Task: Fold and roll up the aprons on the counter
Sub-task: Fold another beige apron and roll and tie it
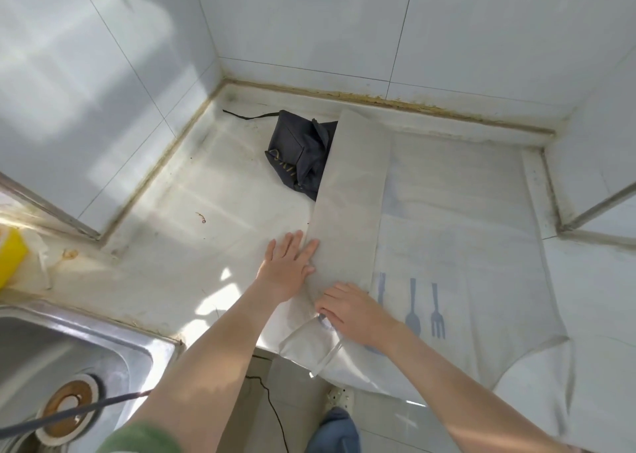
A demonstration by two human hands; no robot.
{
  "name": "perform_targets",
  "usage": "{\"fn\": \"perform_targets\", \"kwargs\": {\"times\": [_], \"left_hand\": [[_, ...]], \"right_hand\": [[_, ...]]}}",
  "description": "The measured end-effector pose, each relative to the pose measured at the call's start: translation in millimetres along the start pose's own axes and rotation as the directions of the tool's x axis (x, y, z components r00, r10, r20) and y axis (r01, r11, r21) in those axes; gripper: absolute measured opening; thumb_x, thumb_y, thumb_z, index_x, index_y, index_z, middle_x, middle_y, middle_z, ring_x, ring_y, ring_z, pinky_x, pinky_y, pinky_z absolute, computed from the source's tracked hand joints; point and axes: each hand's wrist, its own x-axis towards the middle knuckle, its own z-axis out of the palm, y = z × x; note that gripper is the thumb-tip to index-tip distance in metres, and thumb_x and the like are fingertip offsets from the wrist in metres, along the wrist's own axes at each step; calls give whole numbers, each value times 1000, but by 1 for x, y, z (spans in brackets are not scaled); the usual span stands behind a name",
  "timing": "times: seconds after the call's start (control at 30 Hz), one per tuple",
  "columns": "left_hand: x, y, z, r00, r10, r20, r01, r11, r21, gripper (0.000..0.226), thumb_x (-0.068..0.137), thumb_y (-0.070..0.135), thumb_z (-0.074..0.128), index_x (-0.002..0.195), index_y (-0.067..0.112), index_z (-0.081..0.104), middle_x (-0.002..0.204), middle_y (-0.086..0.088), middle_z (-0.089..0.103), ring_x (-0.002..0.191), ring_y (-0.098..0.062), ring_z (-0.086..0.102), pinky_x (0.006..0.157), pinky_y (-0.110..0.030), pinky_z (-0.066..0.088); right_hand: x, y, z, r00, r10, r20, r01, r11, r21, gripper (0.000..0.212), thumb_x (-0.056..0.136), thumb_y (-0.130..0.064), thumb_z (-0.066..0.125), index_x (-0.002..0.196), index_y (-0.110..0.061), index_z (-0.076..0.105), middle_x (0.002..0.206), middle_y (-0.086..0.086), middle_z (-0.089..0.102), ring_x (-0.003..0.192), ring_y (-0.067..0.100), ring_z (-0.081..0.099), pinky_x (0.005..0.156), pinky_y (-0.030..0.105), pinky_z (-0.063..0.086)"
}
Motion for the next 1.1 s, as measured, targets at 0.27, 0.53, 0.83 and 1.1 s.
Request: {"fn": "perform_targets", "kwargs": {"times": [0.27, 0.53, 0.83, 1.1], "left_hand": [[13, 67, -32, 949, 163, -271, -240, 929, -282, 63, 88, 4, 46, 148, 16, 30, 161, -4, -1, 148, -18, -4, 119, -35, -6], [65, 160, -50, 915, 362, -178, -395, 893, -216, 57, 98, 24, 41, 150, 15, 22, 161, -9, 4, 148, -22, 4, 117, -34, 1], [91, 207, -34, 893, 416, 173, -410, 909, -71, 71, 100, 49, 29, 151, 27, -16, 155, -7, -29, 143, -25, -27, 114, -47, -17], [97, 212, -57, 931, 350, 106, -265, 845, -465, 47, 104, 43, 18, 146, 35, 35, 161, 0, 8, 148, -16, 1, 119, -38, -3]], "right_hand": [[-6, 27, -36, 875, 483, -38, -443, 829, 340, 12, 89, -6, 55, 93, -4, 66, 90, 9, 60, 87, 22, 52, 80, 24, 37], [-102, 125, -91, 252, 913, -321, -931, 319, 179, 35, 81, -3, 57, 115, -5, 60, 113, 19, 55, 106, 42, 51, 88, 48, 41], [-170, 164, -154, -241, 970, -20, -894, -214, 393, 29, 84, -23, 63, 100, -2, 51, 103, 18, 59, 100, 34, 57, 75, 34, 43], [-113, 130, -166, 246, 967, -71, -832, 249, 495, 36, 87, -16, 57, 66, -17, 28, 63, 1, 31, 61, 17, 30, 51, 24, 26]]}}
